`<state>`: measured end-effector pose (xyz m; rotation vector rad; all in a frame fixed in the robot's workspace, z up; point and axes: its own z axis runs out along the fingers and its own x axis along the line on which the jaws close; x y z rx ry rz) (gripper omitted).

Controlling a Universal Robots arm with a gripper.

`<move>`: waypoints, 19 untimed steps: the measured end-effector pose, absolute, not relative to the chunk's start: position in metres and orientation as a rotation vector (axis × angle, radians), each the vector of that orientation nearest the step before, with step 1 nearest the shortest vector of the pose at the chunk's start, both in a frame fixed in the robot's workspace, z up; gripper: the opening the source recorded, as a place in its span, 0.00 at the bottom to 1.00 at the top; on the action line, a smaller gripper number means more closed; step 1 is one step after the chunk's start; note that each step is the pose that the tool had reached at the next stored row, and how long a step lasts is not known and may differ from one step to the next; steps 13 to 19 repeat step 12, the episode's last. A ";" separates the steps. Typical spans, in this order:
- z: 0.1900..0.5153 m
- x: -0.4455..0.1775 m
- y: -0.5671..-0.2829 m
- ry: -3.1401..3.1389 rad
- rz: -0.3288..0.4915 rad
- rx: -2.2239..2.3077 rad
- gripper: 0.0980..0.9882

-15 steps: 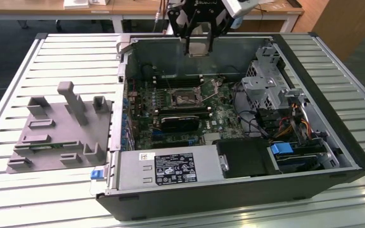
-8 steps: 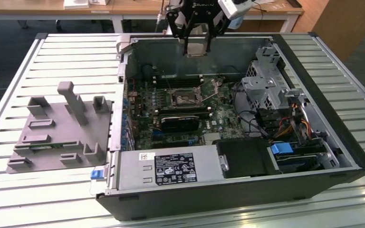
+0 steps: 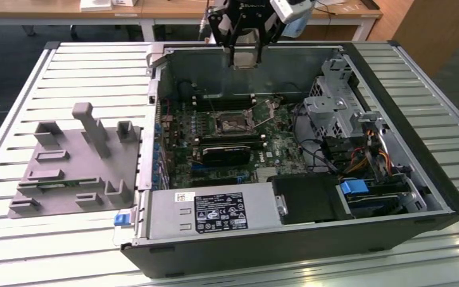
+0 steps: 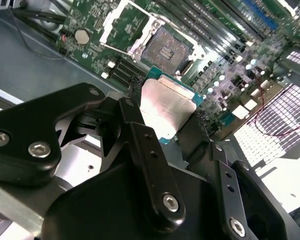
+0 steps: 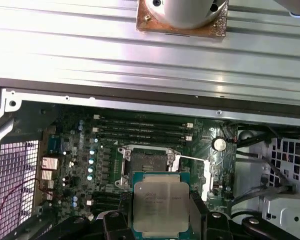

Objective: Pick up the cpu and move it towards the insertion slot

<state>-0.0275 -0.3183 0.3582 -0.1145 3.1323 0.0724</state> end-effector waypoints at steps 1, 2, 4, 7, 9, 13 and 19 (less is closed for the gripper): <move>0.358 -0.028 -0.316 3.132 0.072 -0.117 0.49; 0.358 -0.027 -0.315 3.132 0.072 -0.119 0.49; 0.357 -0.028 -0.312 3.132 0.072 -0.121 0.49; 0.357 -0.027 -0.312 3.132 0.071 -0.122 0.49; 0.357 -0.028 -0.312 3.132 0.071 -0.122 0.49; 0.357 -0.028 -0.312 3.132 0.071 -0.122 0.49; 0.357 -0.028 -0.312 3.132 0.071 -0.122 0.49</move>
